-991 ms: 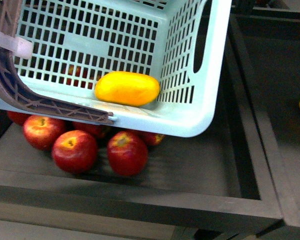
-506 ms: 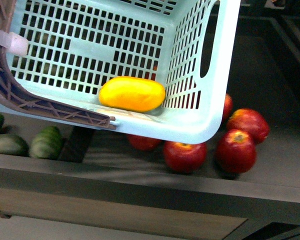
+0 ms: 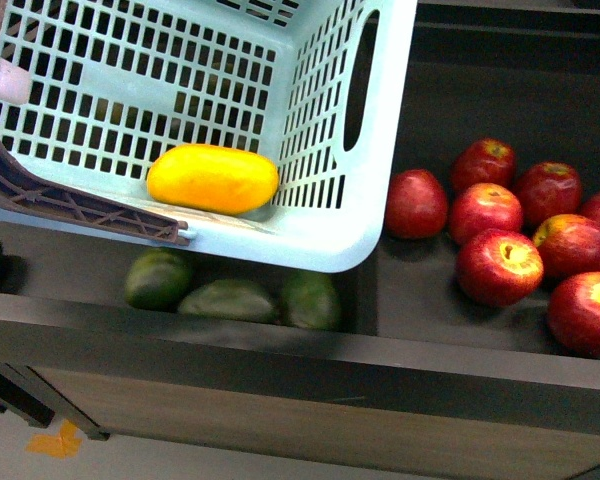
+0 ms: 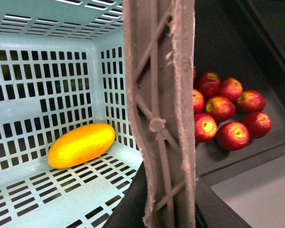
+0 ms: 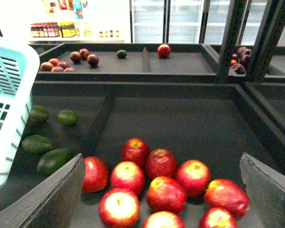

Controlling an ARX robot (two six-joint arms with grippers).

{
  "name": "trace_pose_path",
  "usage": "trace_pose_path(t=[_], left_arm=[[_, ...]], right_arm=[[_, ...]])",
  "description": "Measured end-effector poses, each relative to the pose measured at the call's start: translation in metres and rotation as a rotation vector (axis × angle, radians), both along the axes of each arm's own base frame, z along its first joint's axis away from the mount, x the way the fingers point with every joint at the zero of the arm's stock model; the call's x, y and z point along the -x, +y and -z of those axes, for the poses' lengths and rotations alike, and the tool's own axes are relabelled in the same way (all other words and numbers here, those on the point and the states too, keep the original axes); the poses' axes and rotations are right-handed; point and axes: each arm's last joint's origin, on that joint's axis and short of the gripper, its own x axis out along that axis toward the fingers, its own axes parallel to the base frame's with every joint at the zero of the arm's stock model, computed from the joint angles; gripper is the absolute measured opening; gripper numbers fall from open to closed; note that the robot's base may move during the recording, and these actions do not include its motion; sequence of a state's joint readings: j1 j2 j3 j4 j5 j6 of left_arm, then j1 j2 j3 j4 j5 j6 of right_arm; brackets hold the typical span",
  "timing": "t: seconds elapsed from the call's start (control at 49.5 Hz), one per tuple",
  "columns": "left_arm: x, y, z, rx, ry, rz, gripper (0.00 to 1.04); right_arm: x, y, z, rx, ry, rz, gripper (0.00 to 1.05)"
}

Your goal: Pick mango and avocado into basket

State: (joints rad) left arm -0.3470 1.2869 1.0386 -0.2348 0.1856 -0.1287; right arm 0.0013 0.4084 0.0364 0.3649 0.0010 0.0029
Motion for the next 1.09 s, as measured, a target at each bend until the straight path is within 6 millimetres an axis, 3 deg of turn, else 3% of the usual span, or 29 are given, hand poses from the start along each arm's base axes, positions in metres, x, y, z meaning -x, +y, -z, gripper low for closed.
trace_pose_path(t=[1.092], left_arm=[[-0.0002,0.0006,0.0000,0.002,-0.001,0.014,0.08]], right_arm=[[-0.0001,0.0000,0.0001,0.001,0.001,-0.002,0.97]])
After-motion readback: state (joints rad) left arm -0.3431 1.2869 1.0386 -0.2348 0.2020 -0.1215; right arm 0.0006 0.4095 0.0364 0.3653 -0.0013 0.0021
